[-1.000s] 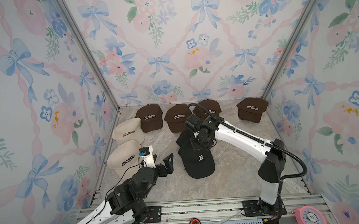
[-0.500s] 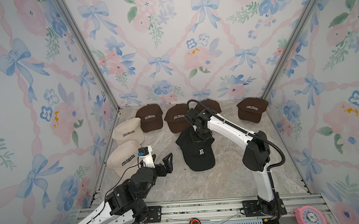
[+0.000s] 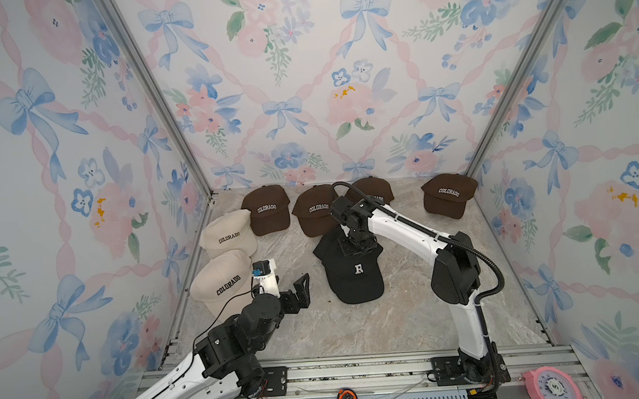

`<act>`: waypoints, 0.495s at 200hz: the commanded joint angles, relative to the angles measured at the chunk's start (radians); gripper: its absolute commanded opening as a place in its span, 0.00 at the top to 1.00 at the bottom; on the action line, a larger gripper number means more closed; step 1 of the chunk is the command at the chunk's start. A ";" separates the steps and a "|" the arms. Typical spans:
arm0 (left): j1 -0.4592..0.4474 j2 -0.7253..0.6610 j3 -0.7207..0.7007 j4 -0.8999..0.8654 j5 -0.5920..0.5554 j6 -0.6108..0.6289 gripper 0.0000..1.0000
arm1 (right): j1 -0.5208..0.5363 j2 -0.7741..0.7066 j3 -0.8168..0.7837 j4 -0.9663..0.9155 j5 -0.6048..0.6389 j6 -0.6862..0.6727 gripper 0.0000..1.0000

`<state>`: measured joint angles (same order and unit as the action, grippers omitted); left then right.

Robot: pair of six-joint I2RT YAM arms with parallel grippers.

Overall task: Stack the baseball caps by color
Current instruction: Place the baseball cap on the baseball cap.

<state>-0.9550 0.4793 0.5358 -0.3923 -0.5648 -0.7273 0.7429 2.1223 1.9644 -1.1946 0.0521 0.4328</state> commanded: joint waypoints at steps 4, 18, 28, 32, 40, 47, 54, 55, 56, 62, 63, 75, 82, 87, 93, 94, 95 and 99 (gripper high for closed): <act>0.007 0.012 0.022 -0.008 -0.017 -0.008 0.02 | -0.011 -0.036 -0.011 0.027 0.027 -0.039 0.69; 0.006 0.019 0.026 -0.008 -0.023 -0.010 0.02 | -0.025 -0.016 -0.029 0.052 0.012 -0.043 0.69; 0.007 0.026 0.030 -0.008 -0.023 -0.009 0.02 | -0.034 -0.002 -0.056 0.076 -0.004 -0.045 0.66; 0.006 0.028 0.032 -0.008 -0.022 -0.010 0.02 | -0.037 0.003 -0.067 0.084 -0.009 -0.045 0.65; 0.006 0.033 0.034 -0.008 -0.020 -0.012 0.02 | -0.043 0.012 -0.088 0.105 -0.014 -0.046 0.64; 0.007 0.037 0.035 -0.008 -0.018 -0.014 0.02 | -0.044 0.013 -0.105 0.120 -0.015 -0.045 0.64; 0.007 0.040 0.036 -0.008 -0.018 -0.017 0.02 | -0.047 0.014 -0.120 0.132 -0.017 -0.042 0.63; 0.007 0.041 0.037 -0.008 -0.018 -0.017 0.02 | -0.047 0.014 -0.123 0.136 -0.016 -0.042 0.63; 0.007 0.042 0.037 -0.008 -0.018 -0.019 0.02 | -0.048 0.014 -0.124 0.138 -0.016 -0.042 0.63; 0.006 0.044 0.038 -0.008 -0.018 -0.020 0.02 | -0.051 0.014 -0.134 0.147 -0.018 -0.041 0.63; 0.007 0.045 0.039 -0.008 -0.018 -0.021 0.02 | -0.051 0.014 -0.135 0.149 -0.018 -0.040 0.62; 0.006 0.054 0.042 -0.006 -0.020 -0.023 0.02 | -0.056 0.014 -0.150 0.159 -0.018 -0.039 0.62; 0.006 0.060 0.045 -0.007 -0.021 -0.022 0.02 | -0.060 0.013 -0.153 0.163 -0.017 -0.040 0.62; 0.006 0.064 0.048 -0.007 -0.023 -0.021 0.02 | -0.061 0.013 -0.156 0.165 -0.014 -0.042 0.62; 0.006 0.069 0.049 -0.006 -0.024 -0.021 0.02 | -0.065 0.013 -0.160 0.165 -0.013 -0.042 0.62; 0.006 0.070 0.050 -0.006 -0.025 -0.022 0.02 | -0.065 0.013 -0.161 0.165 -0.012 -0.042 0.62; 0.006 0.070 0.050 -0.007 -0.025 -0.022 0.02 | -0.066 0.013 -0.162 0.165 -0.012 -0.042 0.62; 0.006 0.075 0.052 -0.007 -0.026 -0.022 0.02 | -0.068 0.012 -0.163 0.165 -0.011 -0.042 0.62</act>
<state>-0.9550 0.5369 0.5537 -0.3920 -0.5690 -0.7383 0.6975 2.1185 1.8336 -1.0435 0.0288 0.3992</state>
